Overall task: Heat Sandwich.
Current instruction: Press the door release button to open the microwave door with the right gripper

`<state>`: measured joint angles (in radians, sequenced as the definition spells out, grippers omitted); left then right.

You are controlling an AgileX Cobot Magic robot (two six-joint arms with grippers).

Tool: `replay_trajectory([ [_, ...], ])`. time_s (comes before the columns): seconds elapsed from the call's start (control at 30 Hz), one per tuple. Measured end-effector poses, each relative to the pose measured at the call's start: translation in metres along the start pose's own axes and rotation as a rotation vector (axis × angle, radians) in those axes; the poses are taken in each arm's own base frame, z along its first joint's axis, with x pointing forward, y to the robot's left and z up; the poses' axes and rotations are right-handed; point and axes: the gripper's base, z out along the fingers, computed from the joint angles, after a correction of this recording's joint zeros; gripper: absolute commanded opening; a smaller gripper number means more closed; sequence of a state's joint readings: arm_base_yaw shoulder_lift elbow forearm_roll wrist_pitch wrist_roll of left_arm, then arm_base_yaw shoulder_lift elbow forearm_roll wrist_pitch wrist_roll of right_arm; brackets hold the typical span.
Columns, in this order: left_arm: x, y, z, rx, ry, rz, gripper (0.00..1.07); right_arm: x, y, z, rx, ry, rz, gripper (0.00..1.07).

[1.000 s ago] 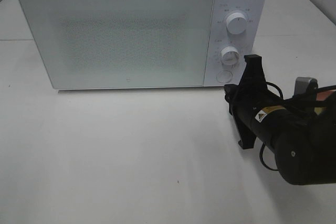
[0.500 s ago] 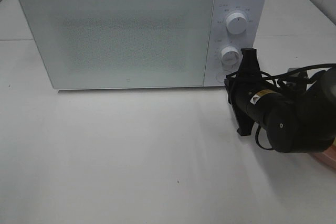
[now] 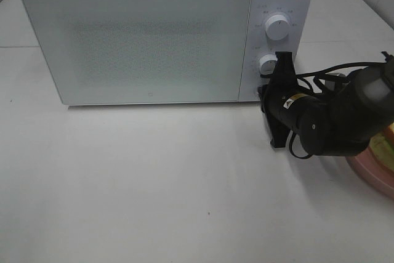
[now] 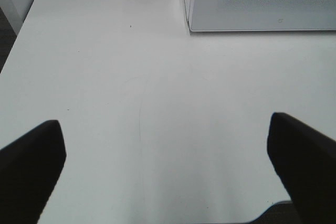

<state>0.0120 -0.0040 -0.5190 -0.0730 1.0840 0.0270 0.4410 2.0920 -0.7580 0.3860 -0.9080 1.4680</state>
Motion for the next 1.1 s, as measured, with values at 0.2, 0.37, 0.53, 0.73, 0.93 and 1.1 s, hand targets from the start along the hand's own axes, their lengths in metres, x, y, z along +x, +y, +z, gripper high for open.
replay_trajectory([
  [0.2,0.000,0.000,0.000,0.000,0.000,0.000,1.00,-0.002,-0.001,0.009,0.036,-0.004,-0.003,0.00],
  [0.37,0.000,0.000,0.000,0.000,0.000,0.000,1.00,-0.002,-0.002,0.011,0.036,-0.005,-0.005,0.00],
  [0.53,0.000,0.000,0.000,0.000,0.000,0.000,1.00,-0.002,-0.001,0.011,0.014,-0.007,-0.006,0.00],
  [0.73,0.000,0.000,0.000,0.000,0.000,0.000,1.00,-0.002,0.004,0.007,0.003,-0.007,-0.004,0.00],
  [0.93,0.000,0.000,0.000,0.000,0.000,0.000,1.00,-0.002,0.009,0.005,-0.001,-0.014,-0.009,0.00],
  [1.1,0.000,0.000,0.000,0.000,0.000,0.000,1.00,-0.002,0.010,0.004,-0.004,-0.021,-0.007,0.00],
])
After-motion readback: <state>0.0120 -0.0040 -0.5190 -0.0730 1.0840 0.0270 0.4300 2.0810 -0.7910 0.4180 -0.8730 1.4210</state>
